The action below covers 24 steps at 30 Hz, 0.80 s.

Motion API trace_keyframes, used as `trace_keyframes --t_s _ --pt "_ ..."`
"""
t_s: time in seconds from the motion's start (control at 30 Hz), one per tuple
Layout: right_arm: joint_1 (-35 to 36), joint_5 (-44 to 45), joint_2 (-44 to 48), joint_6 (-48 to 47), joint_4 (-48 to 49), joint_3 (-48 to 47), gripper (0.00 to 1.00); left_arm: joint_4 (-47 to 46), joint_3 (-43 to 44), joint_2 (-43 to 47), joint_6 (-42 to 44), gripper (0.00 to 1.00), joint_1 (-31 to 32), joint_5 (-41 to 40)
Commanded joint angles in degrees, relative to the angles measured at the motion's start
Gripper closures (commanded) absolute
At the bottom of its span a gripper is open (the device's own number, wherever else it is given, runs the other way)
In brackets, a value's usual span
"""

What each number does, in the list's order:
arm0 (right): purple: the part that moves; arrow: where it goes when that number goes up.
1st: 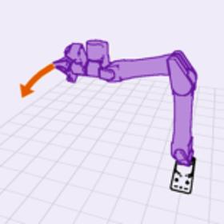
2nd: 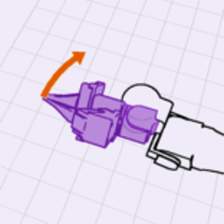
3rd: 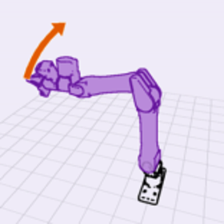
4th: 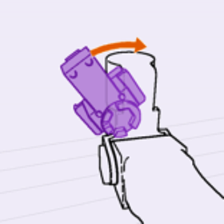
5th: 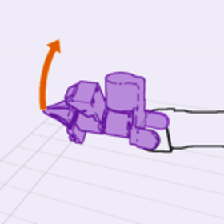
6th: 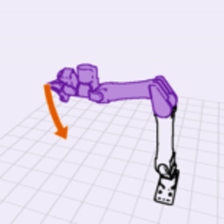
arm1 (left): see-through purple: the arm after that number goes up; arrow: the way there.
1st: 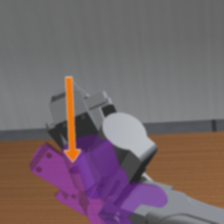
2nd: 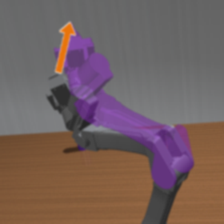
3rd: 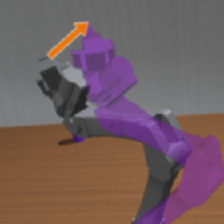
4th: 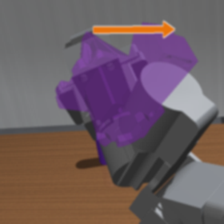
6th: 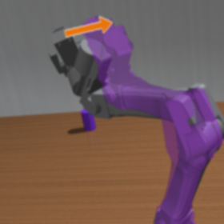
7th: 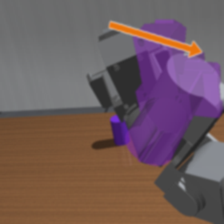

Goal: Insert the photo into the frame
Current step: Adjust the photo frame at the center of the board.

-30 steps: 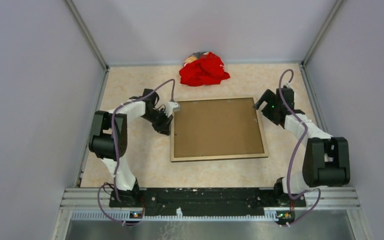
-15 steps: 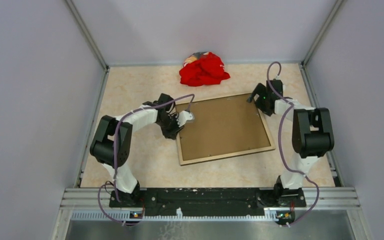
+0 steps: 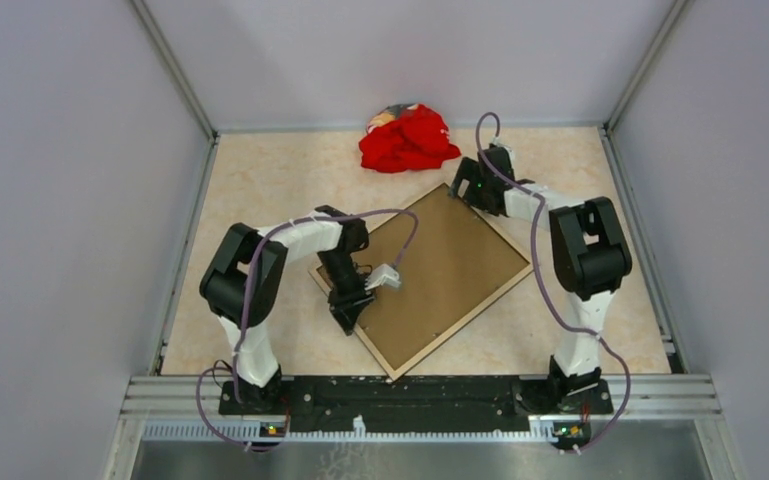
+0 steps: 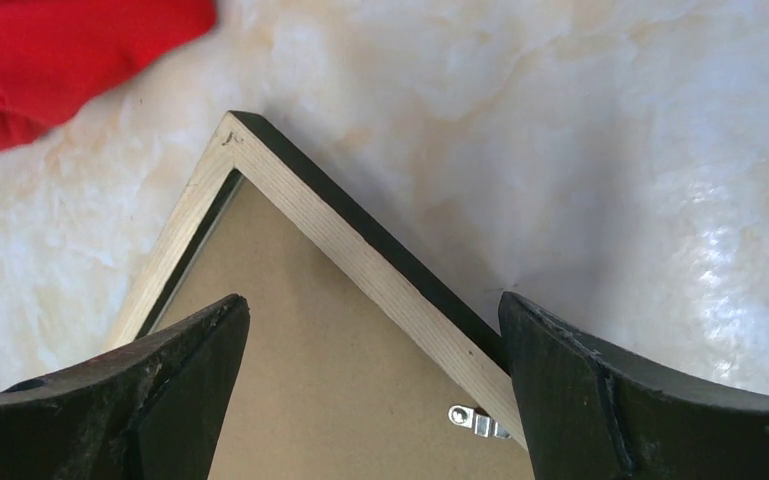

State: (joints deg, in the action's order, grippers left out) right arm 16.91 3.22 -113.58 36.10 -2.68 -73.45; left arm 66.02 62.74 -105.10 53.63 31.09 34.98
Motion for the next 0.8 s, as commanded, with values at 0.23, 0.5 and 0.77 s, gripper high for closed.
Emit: trace_keyframes --t_s 0.23,0.5,0.77 --pt "1.8 2.0 17.2 -1.3 -13.4 5.9 0.02 -3.0 23.4 -2.0 -1.5 0.56 -18.3 8.9" --pt "1.7 0.2 37.8 5.0 -21.0 23.4 0.01 -20.4 20.1 -8.1 -13.4 0.63 -25.9 -1.7" --pt "1.7 -8.4 52.7 9.7 -26.3 40.4 0.01 -20.4 17.6 -8.9 -11.7 0.65 -26.8 0.4"
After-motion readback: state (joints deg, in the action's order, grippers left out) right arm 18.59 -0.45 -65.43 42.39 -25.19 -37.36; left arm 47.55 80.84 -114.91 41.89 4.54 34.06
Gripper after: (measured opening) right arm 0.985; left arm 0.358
